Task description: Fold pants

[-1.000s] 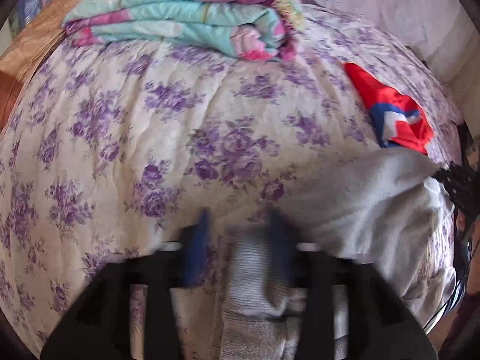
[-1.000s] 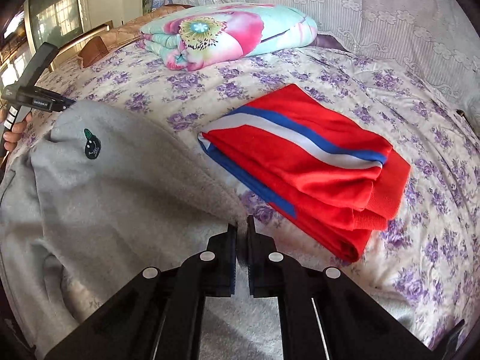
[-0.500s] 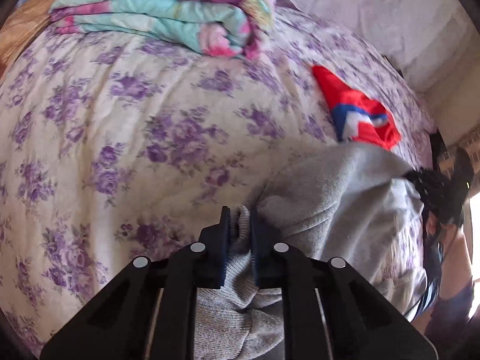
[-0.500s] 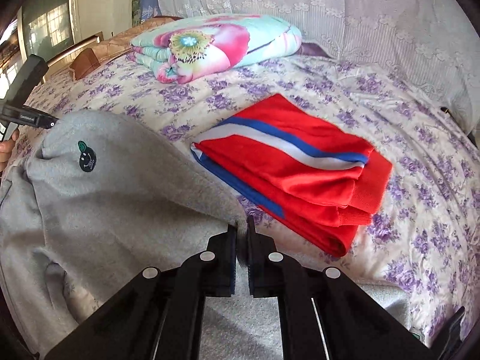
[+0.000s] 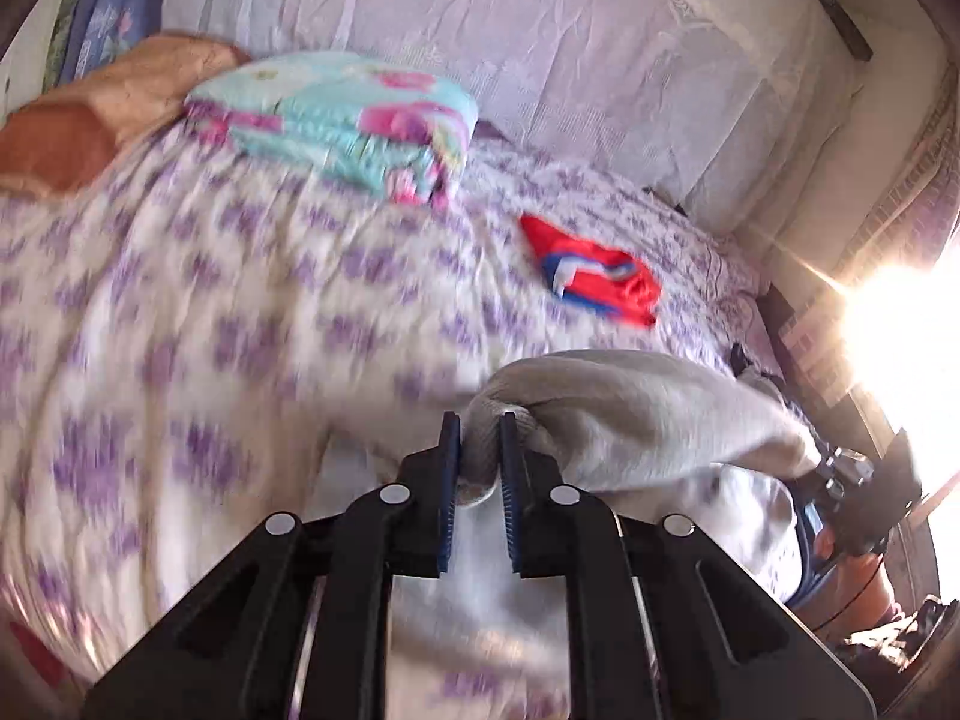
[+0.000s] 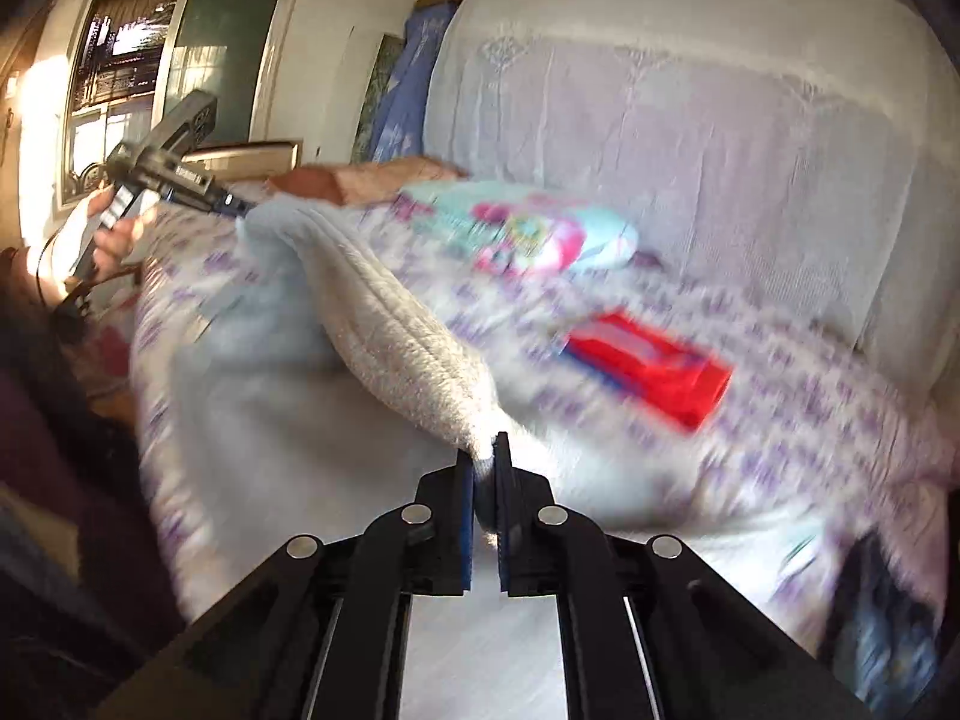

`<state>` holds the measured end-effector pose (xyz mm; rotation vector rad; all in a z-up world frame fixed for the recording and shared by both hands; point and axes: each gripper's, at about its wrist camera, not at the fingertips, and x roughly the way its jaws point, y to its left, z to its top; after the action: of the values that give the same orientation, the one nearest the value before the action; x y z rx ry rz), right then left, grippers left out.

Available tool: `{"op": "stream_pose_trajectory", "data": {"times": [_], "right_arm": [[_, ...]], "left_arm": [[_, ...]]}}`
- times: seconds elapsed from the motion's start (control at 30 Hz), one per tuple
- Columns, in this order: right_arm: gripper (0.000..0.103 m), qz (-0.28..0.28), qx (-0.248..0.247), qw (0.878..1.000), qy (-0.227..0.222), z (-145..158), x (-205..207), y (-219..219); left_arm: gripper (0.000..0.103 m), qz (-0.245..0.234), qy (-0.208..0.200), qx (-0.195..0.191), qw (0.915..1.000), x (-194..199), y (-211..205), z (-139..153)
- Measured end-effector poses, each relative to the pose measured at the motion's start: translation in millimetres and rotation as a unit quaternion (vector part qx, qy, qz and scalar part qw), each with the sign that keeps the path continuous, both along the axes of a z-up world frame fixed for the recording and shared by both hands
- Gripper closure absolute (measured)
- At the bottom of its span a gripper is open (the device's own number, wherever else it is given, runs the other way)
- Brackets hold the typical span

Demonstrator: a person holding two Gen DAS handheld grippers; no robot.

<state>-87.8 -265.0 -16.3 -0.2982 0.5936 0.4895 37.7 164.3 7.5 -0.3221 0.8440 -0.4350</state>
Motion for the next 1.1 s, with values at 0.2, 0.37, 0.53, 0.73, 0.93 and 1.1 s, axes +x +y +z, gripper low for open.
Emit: {"op": "stream_pose_trajectory", "data": {"times": [0.2, 0.37, 0.53, 0.73, 0.93, 1.1], "right_arm": [[0.096, -0.049, 0.047, 0.997, 0.037, -62.5, -12.5, 1.2], [0.097, -0.061, 0.074, 0.995, 0.010, -48.0, -14.8, 1.1], [0.096, -0.078, 0.093, 0.992, 0.017, -59.0, -19.8, 0.5], [0.096, -0.094, 0.120, 0.988, 0.018, -70.1, -19.5, 0.0], [0.095, -0.097, 0.133, 0.986, 0.024, -74.3, -18.9, 0.5], [0.094, -0.093, 0.137, 0.986, 0.026, -71.9, -20.6, -1.6]], "left_arm": [[0.089, 0.022, 0.082, -0.054, 0.9950, -18.4, 32.6, -72.4], [0.092, 0.018, 0.063, -0.069, 0.9955, -15.9, 28.6, -51.7], [0.047, 0.013, 0.047, -0.084, 0.9953, -20.8, 21.3, -28.7], [0.032, 0.017, 0.098, -0.123, 0.9874, -18.1, 10.4, -46.9], [0.071, 0.016, 0.078, -0.080, 0.9936, -8.2, -16.3, -44.1], [0.075, 0.021, 0.140, -0.070, 0.9874, 5.9, -14.3, -58.3]]}}
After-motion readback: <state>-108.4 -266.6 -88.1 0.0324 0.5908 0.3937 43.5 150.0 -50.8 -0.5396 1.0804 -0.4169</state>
